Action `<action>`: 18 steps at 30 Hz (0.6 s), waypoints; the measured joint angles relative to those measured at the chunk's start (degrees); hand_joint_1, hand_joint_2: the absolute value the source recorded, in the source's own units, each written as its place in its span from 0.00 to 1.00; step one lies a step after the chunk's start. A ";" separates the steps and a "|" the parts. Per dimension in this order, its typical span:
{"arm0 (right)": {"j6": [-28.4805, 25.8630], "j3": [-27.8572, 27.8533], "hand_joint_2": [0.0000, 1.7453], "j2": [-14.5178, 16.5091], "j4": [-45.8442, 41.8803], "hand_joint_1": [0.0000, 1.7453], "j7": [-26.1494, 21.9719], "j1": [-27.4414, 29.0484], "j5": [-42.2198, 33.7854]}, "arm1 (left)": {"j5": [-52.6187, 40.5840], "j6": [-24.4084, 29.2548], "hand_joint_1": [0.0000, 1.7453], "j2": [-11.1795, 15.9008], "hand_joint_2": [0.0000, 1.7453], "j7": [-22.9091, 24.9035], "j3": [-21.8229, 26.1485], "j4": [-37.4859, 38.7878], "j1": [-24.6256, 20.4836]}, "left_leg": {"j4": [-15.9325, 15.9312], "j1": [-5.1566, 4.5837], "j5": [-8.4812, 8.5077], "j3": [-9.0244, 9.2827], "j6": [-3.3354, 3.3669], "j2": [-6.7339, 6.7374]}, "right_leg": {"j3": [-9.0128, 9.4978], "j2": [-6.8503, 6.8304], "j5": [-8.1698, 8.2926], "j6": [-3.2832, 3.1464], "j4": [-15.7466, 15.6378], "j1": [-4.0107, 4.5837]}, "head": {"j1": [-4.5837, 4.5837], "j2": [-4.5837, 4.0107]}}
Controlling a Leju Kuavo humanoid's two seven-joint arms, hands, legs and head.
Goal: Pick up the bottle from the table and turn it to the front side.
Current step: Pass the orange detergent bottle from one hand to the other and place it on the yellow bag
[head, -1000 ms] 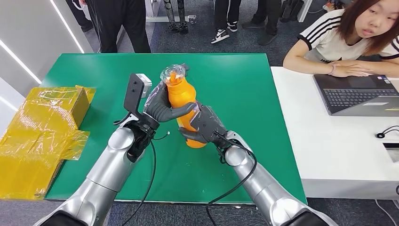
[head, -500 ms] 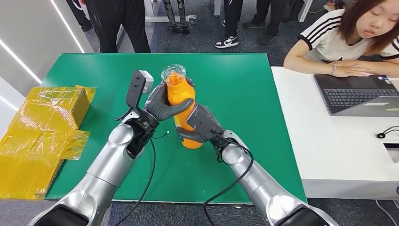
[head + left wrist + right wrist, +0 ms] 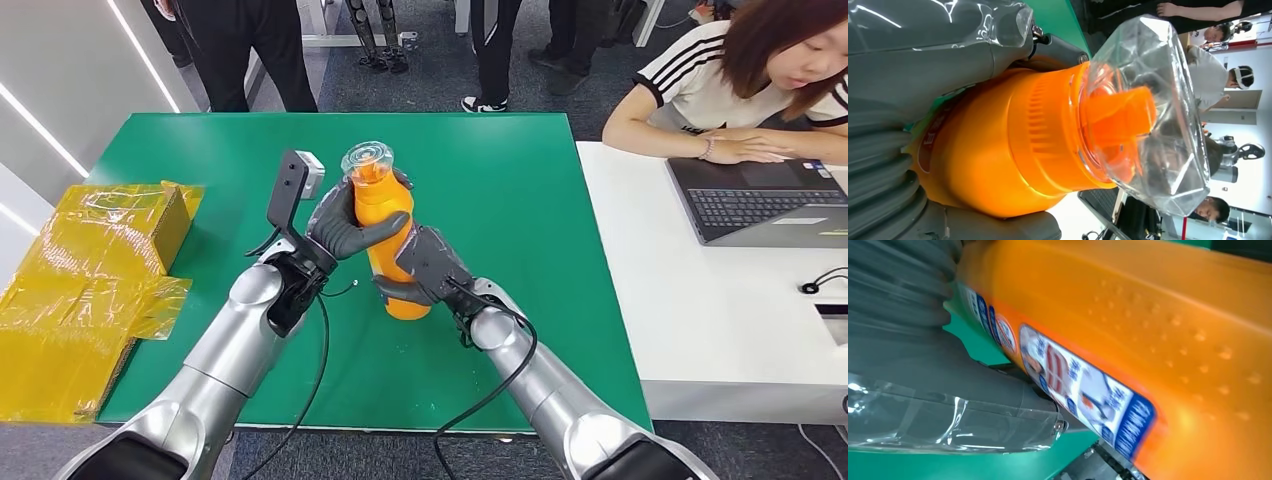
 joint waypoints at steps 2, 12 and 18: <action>-0.04 0.02 1.00 0.00 -0.03 0.00 -0.42 -0.35 -0.36 | -1.05 0.58 1.00 0.28 1.00 -1.15 -0.02 -0.12 0.28 | 0.00 0.00 0.00 0.01 0.00 0.01 | -0.01 0.01 0.00 0.00 0.00 0.00 | -0.01 0.00; -4.54 -3.31 1.00 -8.50 -15.88 0.00 -3.41 9.92 -3.64 | -21.68 9.49 1.00 10.98 1.00 -4.72 2.54 -6.44 0.99 | -0.01 0.02 -0.01 0.04 -0.03 -0.03 | -0.02 -0.02 -0.02 0.00 -0.01 0.03 | 0.00 0.00; -7.10 -8.68 1.00 -15.60 -37.24 0.00 -5.15 26.98 -1.89 | -30.11 10.90 1.00 18.39 1.00 -6.30 7.42 -9.97 1.08 | -0.03 0.02 -0.10 -0.02 -0.08 0.01 | -0.06 0.02 -0.10 0.01 -0.04 0.02 | -0.01 0.00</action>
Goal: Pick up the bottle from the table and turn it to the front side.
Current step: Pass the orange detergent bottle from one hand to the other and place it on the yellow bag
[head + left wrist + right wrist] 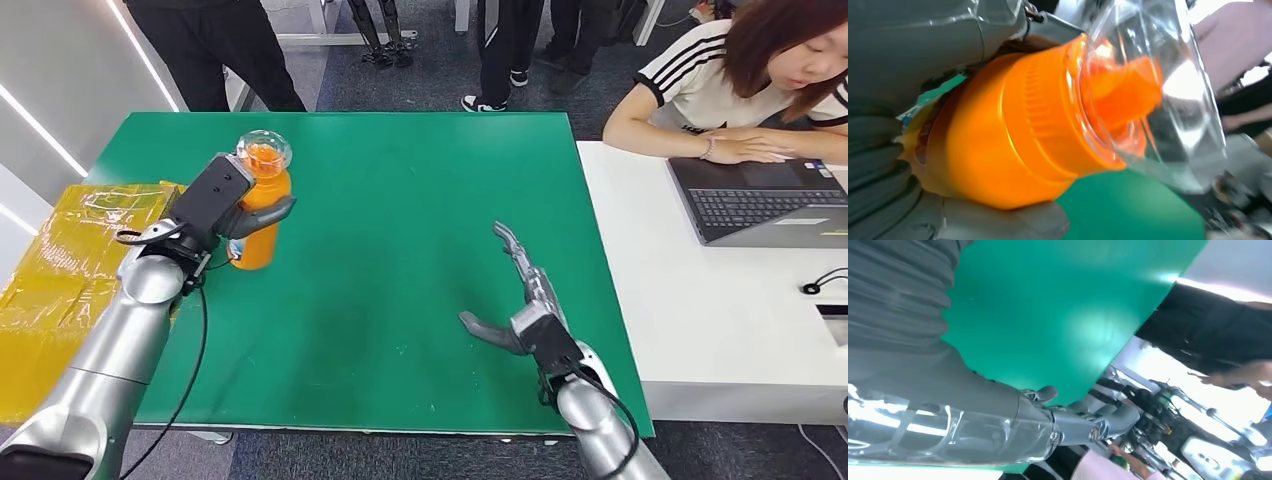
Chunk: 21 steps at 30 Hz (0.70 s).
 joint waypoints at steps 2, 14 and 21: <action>-0.14 -1.03 1.00 -1.38 -5.37 0.00 -0.26 3.74 0.83 | -5.30 3.06 1.00 1.57 1.00 -0.15 0.85 -1.24 0.12 | -0.01 0.00 -0.02 -0.01 0.00 0.04 | -0.01 0.03 0.00 0.00 0.00 0.00 | 0.01 0.00; -0.09 -2.79 1.00 -5.57 -15.43 0.00 -1.87 8.22 -0.62 | -40.37 16.43 1.00 13.21 1.00 4.76 0.83 -8.04 2.53 | -0.02 0.00 0.05 0.09 -0.03 0.27 | -0.01 0.25 0.07 -0.07 0.03 0.00 | 0.00 0.00; -1.13 -3.69 1.00 -6.13 -17.59 0.00 -2.04 9.51 -0.35 | -56.95 16.11 1.00 18.74 1.00 10.49 -2.38 -9.55 7.05 | -0.02 0.00 0.03 0.07 -0.03 0.23 | -0.04 0.20 0.03 -0.05 0.00 0.00 | 0.01 0.00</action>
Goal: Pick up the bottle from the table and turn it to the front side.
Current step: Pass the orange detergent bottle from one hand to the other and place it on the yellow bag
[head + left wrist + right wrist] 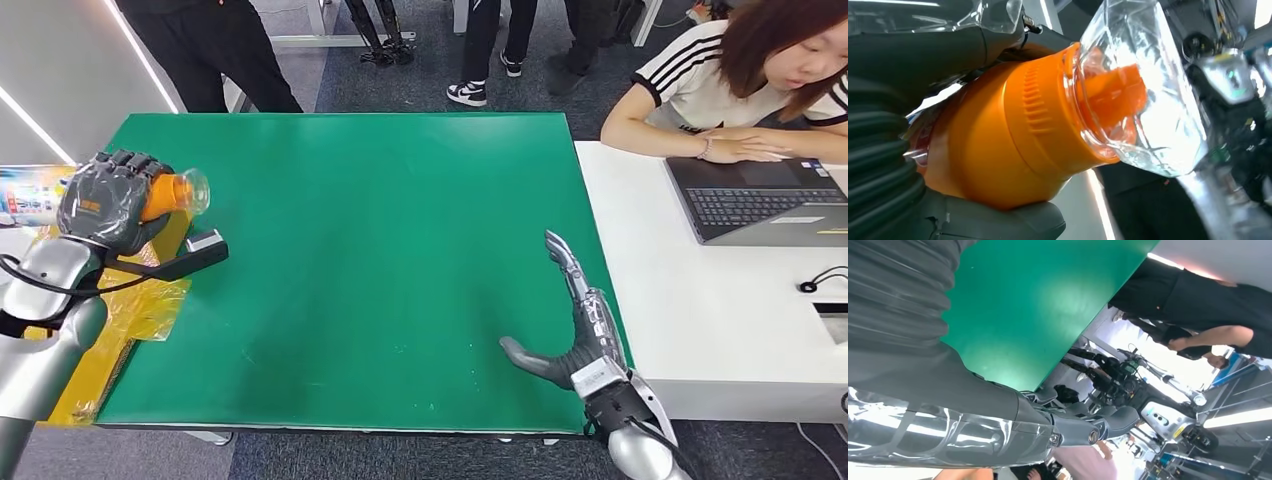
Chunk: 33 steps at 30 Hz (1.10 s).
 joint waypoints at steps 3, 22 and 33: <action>-0.22 -0.43 1.00 0.00 -0.91 0.00 -0.01 0.78 0.29 | -1.50 0.08 1.00 0.54 1.00 0.69 -1.57 0.29 1.38 | 0.00 0.00 0.00 -0.03 0.00 -0.01 | 0.00 -0.01 0.00 0.00 0.00 0.00 | 0.00 0.00; -0.39 -1.63 1.00 -0.35 -5.89 0.00 0.53 5.16 2.60 | 2.71 -0.93 1.00 -8.85 1.00 -4.16 -8.08 25.65 0.46 | 0.01 -0.01 -0.01 0.01 0.01 0.05 | 0.00 0.05 0.03 -0.01 -0.02 -0.03 | 0.00 0.00; -0.11 -1.52 1.00 -0.92 -4.68 0.00 1.00 2.62 1.53 | 1.99 -5.11 1.00 -14.60 1.00 1.52 -9.19 40.35 -6.66 | 0.00 -0.02 0.01 0.12 0.01 -0.04 | 0.17 -0.04 0.07 0.00 -0.01 -0.03 | 0.01 0.00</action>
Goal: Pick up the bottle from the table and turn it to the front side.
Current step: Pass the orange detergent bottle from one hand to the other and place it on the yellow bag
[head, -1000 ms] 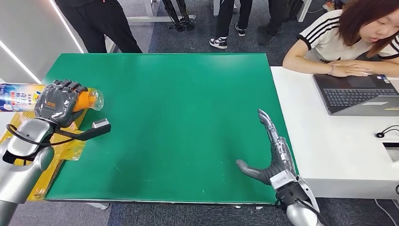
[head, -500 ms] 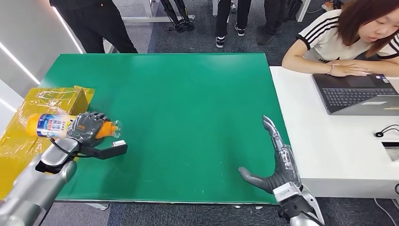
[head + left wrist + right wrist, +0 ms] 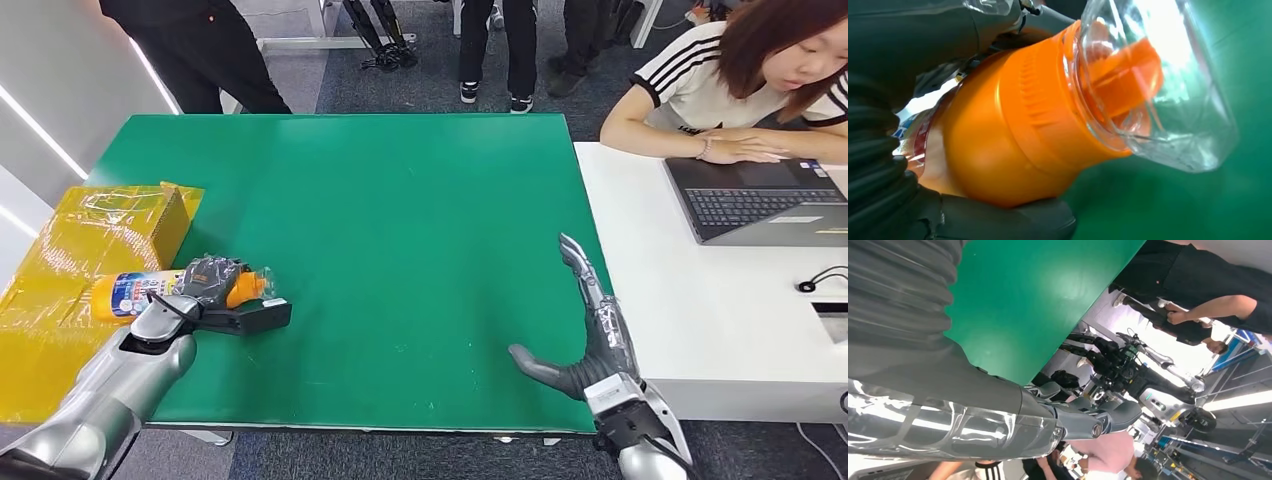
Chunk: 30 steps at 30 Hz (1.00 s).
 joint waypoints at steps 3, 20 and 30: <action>-0.04 0.26 1.00 0.00 0.78 0.00 0.00 -0.95 -0.13 | -0.49 -0.69 1.00 -0.77 1.00 1.24 -0.22 2.71 -1.55 | -0.03 0.00 0.00 0.12 -0.01 0.02 | 0.09 0.01 0.00 0.00 0.00 0.00 | -0.01 0.00; 1.25 2.34 1.00 0.00 4.12 0.00 0.23 -4.80 -1.11 | 3.46 4.15 0.00 -2.68 1.00 -2.29 -0.04 5.50 -1.79 | -0.06 -0.03 0.06 0.29 -0.03 -0.13 | 0.29 -0.16 -0.03 0.00 0.09 -0.01 | -0.01 0.00; 2.39 2.44 1.00 0.04 4.59 0.00 1.05 -5.27 -1.73 | 13.75 7.56 0.00 -5.20 1.00 -8.47 2.44 1.31 2.72 | -0.05 -0.04 0.05 0.33 -0.01 -0.26 | 0.40 -0.31 -0.06 0.02 0.04 -0.02 | -0.02 0.00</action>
